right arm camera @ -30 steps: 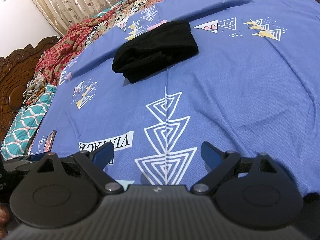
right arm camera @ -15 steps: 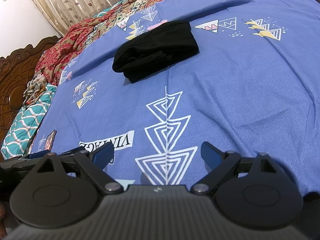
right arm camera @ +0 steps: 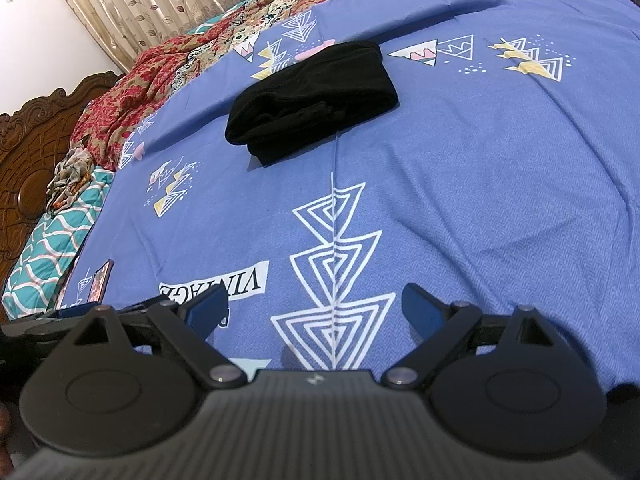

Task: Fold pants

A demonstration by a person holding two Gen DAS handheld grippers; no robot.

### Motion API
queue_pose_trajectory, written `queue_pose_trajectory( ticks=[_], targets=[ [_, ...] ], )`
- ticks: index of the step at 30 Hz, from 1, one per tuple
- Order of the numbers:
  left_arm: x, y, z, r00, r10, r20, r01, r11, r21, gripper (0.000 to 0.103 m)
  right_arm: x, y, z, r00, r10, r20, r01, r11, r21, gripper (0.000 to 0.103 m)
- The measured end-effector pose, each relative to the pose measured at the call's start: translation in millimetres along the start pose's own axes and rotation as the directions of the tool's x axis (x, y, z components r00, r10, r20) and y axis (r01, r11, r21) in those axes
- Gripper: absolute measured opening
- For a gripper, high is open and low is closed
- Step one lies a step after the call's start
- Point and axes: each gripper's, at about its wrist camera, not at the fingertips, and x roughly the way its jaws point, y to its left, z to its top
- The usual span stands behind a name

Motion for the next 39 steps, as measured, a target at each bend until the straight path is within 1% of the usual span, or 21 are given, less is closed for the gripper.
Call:
queue_pose_trajectory(
  ticks=[15, 39],
  targets=[
    [4.9, 0.2, 0.7, 0.999, 0.023, -0.026, -0.023, 1.0, 0.0, 0.103, -2.3, 0.5, -1.5, 1.0, 0.001, -0.003, -0.001, 1.0, -0.004, 0.095],
    [9.9, -1.9, -0.3, 0.999, 0.014, -0.039, -0.014, 1.0, 0.006, 0.103, 0.0, -4.9, 2.0, 1.0, 0.003, -0.01, -0.003, 1.0, -0.001, 0.095]
  ],
)
